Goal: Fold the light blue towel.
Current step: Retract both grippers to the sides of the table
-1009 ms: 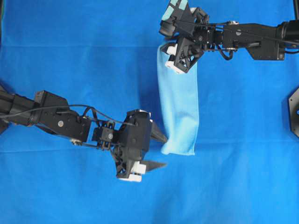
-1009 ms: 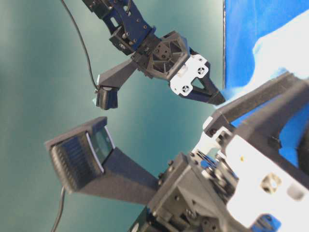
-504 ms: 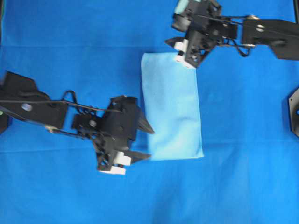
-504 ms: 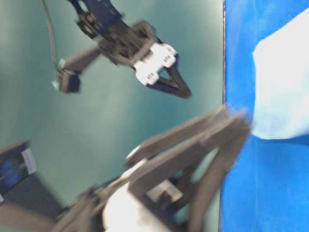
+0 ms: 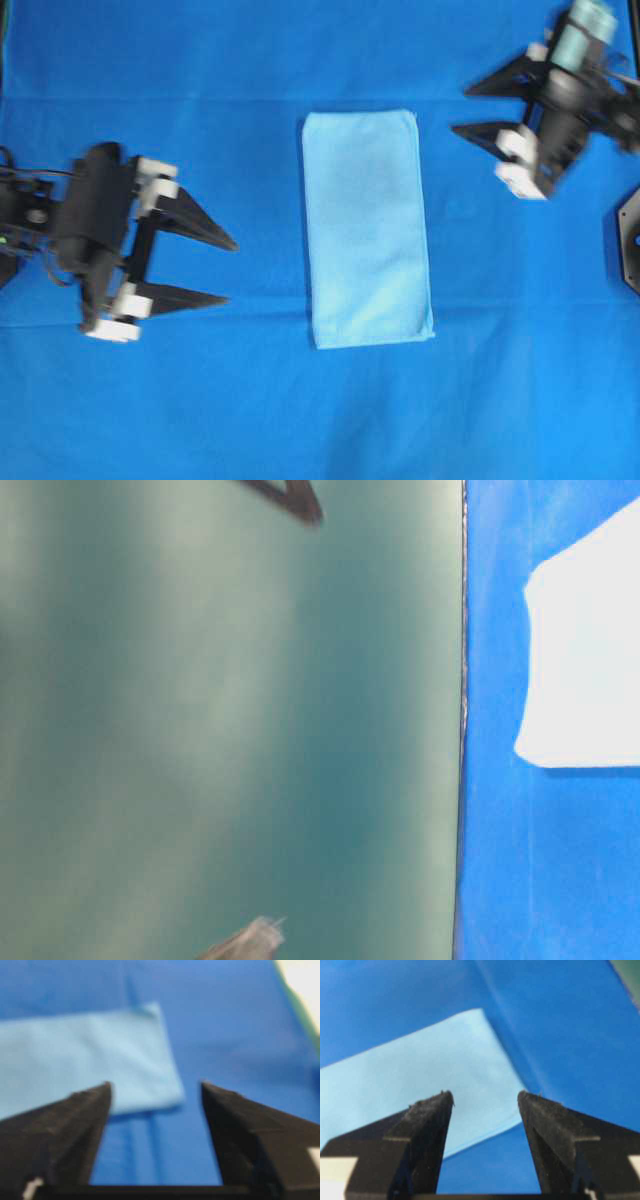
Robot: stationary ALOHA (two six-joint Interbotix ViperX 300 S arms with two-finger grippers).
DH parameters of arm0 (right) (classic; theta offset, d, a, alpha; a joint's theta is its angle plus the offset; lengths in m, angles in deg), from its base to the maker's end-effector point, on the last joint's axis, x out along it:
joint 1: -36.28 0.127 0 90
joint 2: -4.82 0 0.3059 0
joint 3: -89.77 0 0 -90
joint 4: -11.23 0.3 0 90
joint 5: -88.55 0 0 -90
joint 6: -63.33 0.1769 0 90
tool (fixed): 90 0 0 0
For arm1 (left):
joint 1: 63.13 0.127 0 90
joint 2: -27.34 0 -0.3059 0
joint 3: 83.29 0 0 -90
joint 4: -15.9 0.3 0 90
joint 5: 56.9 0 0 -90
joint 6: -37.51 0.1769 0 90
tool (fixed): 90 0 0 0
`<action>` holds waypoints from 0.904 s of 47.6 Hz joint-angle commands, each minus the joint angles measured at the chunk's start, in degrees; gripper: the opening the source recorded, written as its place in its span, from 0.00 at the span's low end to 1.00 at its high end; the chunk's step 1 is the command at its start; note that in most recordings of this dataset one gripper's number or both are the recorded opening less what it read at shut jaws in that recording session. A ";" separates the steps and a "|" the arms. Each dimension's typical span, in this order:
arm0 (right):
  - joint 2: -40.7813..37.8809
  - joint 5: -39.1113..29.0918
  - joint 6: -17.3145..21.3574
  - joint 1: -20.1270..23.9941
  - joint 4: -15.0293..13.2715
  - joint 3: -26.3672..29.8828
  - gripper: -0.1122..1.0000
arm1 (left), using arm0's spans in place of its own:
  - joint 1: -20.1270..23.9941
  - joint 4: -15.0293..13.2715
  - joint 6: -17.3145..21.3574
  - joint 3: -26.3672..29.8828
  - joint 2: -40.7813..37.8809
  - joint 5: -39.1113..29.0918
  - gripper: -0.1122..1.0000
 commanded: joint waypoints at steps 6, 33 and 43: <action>8.88 6.59 0.53 2.20 0.18 -6.59 0.63 | 3.16 0.18 0.35 -7.38 6.59 10.20 0.69; 10.20 15.82 0.62 2.20 0.53 -12.92 0.63 | 6.06 0.18 0.44 -12.57 6.86 18.28 0.69; 10.11 15.38 0.62 2.20 0.53 -12.83 0.63 | 6.06 0.18 0.35 -12.48 6.86 18.37 0.69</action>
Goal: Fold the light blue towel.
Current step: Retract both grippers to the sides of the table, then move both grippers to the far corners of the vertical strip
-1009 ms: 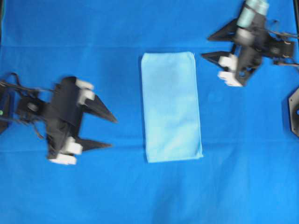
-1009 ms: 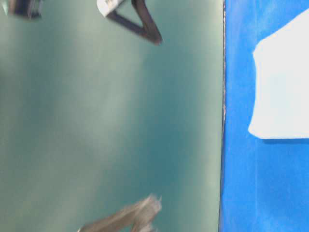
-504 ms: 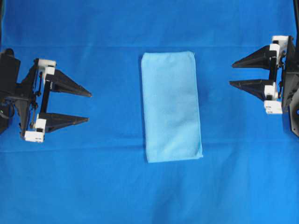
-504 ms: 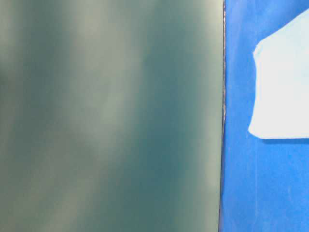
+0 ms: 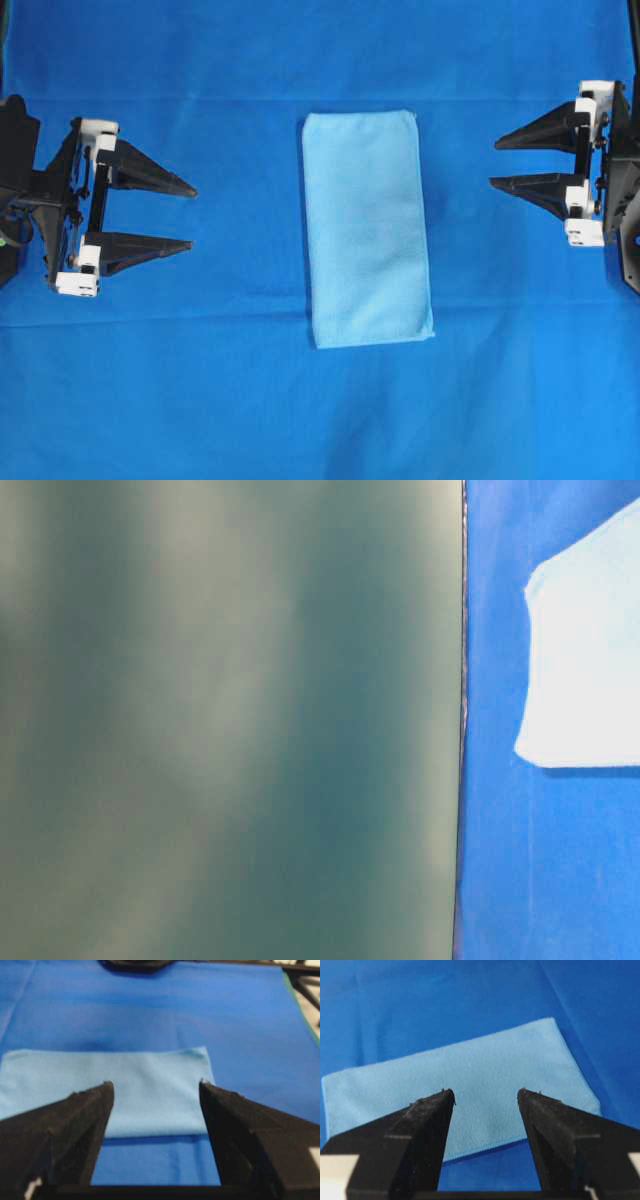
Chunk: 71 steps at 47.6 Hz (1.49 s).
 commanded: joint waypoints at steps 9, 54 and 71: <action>-2.11 0.18 0.09 -0.70 0.18 1.76 0.63 | 1.41 0.18 0.00 2.29 -2.29 1.32 0.69; -46.76 -1.93 -0.79 -15.38 -1.41 21.80 0.63 | 20.48 0.18 2.72 25.31 -49.22 3.34 0.69; -53.53 0.70 -0.79 -18.19 -1.32 23.47 0.63 | 23.73 0.18 2.72 27.77 -55.37 5.01 0.69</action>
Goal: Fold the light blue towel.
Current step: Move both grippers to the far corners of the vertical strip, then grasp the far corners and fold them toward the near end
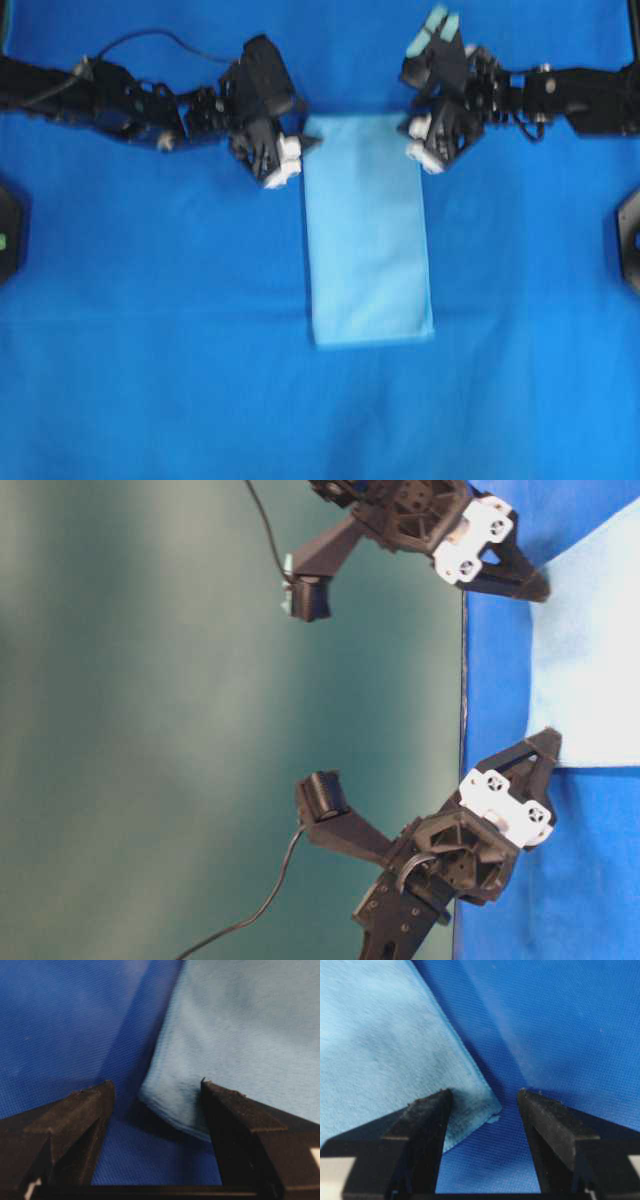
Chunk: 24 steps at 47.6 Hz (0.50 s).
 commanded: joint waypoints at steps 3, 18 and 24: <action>-0.79 1.05 -0.18 -1.14 -0.09 0.88 0.63 | 0.44 0.09 0.09 1.05 0.00 0.26 0.69; -0.44 0.62 0.00 -1.23 -0.09 -0.35 0.21 | 0.44 0.26 1.49 1.05 -0.35 0.09 0.18; 0.00 0.62 0.44 -1.23 0.18 -0.97 0.15 | 0.44 0.26 3.34 1.23 -0.26 0.00 0.13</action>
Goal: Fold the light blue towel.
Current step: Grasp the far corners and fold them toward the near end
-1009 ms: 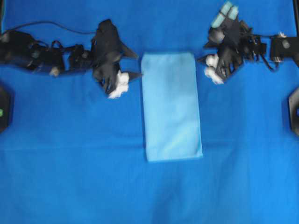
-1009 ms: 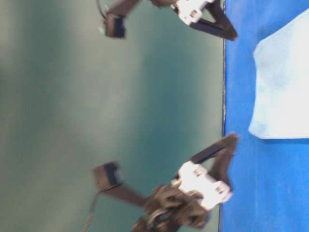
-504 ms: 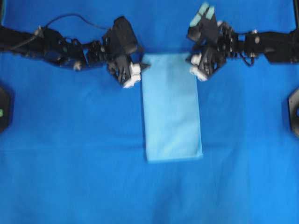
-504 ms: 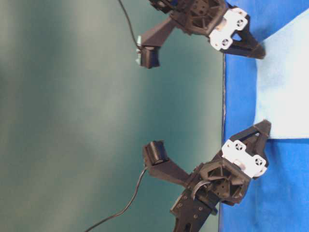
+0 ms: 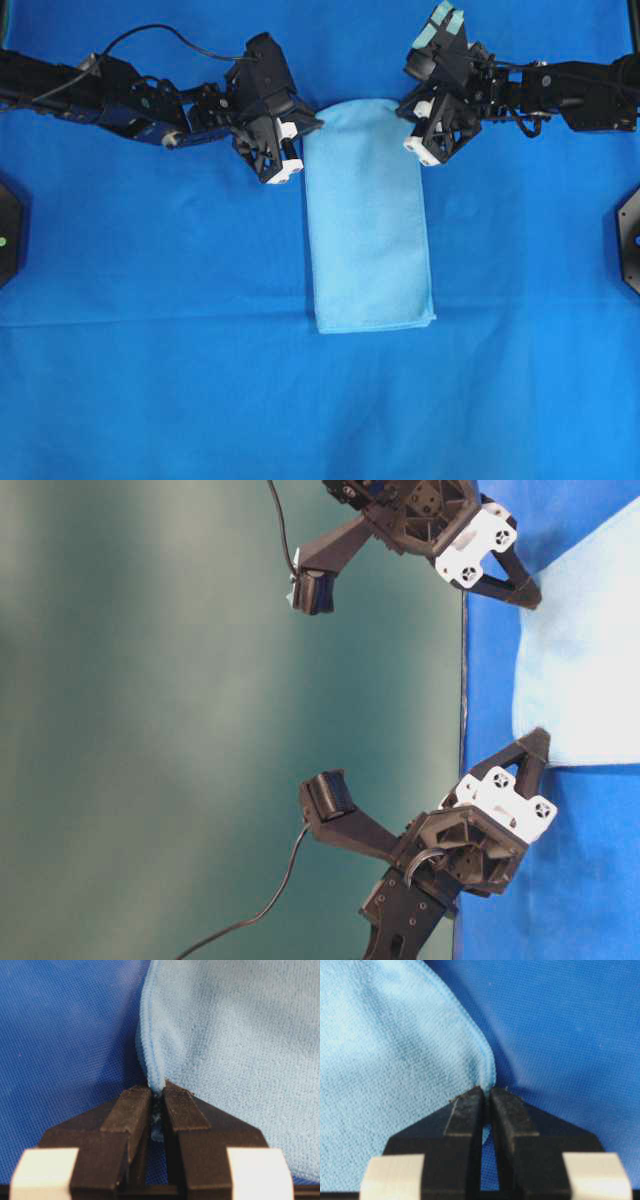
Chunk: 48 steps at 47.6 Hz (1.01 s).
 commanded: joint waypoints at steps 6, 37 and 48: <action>1.85 -0.53 0.18 -0.26 0.35 -0.62 0.15 | 0.35 0.00 1.49 1.58 1.41 -1.23 0.13; 6.42 -3.87 -0.79 -6.06 -3.16 1.41 0.15 | 5.80 0.00 7.82 6.15 5.10 -5.89 0.13; 10.28 -7.65 -0.35 -5.19 -3.25 1.23 0.15 | 3.69 0.00 7.47 4.57 8.70 -7.73 0.13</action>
